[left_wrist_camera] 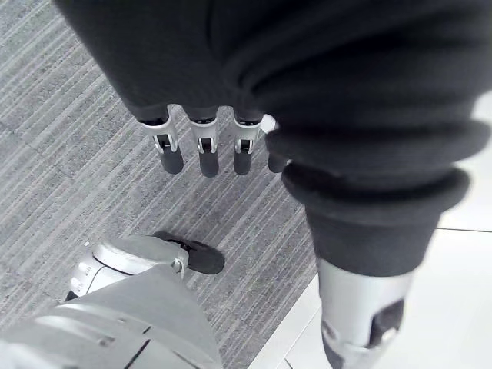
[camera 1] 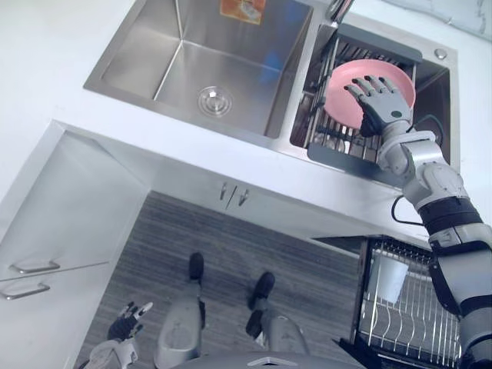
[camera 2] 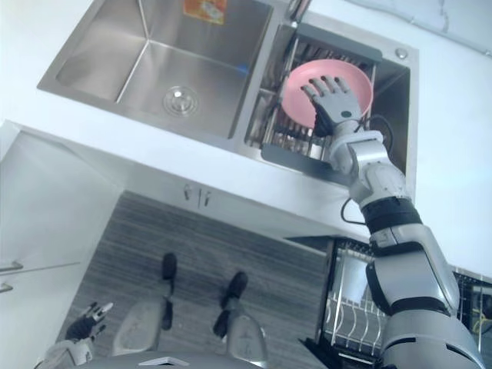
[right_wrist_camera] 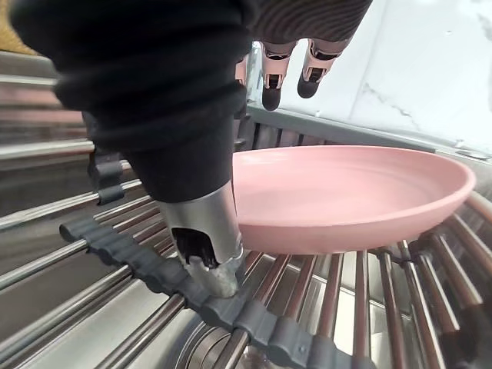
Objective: Walk over to the sink, pick up the cup, carry it to the dishwasher, place the cup inside the dishwasher, then close the dishwasher door
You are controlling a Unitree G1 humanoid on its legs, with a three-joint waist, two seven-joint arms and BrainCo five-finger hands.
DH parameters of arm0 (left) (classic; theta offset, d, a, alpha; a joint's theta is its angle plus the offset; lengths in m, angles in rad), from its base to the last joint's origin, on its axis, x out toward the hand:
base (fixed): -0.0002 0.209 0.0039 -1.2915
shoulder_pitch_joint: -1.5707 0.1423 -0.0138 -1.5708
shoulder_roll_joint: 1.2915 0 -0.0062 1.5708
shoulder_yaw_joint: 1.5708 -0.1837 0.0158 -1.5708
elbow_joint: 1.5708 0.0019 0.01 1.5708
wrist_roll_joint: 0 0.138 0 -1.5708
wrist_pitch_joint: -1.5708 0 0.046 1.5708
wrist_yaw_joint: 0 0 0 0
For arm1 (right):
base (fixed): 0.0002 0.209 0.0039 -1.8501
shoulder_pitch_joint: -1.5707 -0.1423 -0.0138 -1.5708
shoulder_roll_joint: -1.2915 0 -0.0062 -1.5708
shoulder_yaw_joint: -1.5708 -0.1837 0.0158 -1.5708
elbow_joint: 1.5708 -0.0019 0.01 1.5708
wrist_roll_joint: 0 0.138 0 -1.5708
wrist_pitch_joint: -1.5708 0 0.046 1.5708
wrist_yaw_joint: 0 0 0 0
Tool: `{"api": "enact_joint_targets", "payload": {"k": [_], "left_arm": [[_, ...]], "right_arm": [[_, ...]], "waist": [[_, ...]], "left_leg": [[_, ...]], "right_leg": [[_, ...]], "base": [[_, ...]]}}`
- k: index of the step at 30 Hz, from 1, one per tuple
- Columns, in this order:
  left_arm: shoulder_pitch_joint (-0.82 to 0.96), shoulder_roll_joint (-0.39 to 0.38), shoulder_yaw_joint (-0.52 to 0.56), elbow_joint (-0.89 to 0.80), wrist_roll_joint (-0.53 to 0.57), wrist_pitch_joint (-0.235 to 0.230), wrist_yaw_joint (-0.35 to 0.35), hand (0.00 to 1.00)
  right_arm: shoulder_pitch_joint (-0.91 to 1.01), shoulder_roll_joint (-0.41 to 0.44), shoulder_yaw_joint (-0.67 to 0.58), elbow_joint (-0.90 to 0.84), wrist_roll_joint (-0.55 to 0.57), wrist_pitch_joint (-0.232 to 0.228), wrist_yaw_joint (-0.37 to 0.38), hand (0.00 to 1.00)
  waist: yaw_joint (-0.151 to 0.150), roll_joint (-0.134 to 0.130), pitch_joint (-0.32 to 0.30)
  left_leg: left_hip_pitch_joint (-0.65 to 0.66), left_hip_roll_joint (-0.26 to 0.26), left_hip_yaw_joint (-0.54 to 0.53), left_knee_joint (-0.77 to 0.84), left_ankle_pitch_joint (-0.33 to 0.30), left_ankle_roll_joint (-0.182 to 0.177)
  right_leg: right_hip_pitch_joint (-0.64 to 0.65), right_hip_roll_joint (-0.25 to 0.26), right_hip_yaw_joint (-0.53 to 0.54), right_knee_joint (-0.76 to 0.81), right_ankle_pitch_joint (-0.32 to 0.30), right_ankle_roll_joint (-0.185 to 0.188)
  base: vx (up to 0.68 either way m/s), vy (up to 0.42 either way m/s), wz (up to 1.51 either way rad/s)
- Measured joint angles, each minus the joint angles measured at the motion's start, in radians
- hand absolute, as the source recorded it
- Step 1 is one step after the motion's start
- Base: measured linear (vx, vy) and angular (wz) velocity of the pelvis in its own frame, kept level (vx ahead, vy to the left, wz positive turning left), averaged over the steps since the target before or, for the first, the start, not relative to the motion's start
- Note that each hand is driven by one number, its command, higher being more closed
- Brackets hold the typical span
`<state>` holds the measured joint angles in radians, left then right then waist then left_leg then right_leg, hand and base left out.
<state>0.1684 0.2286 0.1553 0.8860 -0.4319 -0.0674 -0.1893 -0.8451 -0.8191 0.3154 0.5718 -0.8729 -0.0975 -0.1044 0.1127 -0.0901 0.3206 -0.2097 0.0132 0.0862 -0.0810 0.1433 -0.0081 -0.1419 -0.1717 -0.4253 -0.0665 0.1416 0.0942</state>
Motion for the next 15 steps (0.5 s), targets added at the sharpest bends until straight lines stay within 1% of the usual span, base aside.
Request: {"api": "enact_joint_targets", "payload": {"k": [6, 15], "left_arm": [[-0.011, 0.010, 0.000, -0.002, -0.015, 0.000, -0.013, 0.00], [-0.027, 0.011, -0.001, -0.010, -0.018, -0.007, -0.015, 0.00]], "right_arm": [[-0.057, -0.025, 0.036, 0.037, 0.011, 0.040, 0.037, 0.00], [-0.071, -0.036, 0.040, 0.040, 0.011, 0.041, 0.053, 0.00]], "waist": [[0.003, 0.002, 0.024], [0.008, 0.003, 0.031]], "left_leg": [[-0.009, 0.001, -0.001, 0.000, 0.000, -0.001], [-0.021, 0.001, 0.003, 0.001, 0.004, -0.002]], "right_leg": [[-0.007, 0.000, -0.001, 0.000, 0.000, 0.000], [-0.021, 0.001, -0.001, -0.001, 0.001, -0.002]], "base": [[0.05, 0.000, 0.01], [0.08, -0.009, 0.00]]}}
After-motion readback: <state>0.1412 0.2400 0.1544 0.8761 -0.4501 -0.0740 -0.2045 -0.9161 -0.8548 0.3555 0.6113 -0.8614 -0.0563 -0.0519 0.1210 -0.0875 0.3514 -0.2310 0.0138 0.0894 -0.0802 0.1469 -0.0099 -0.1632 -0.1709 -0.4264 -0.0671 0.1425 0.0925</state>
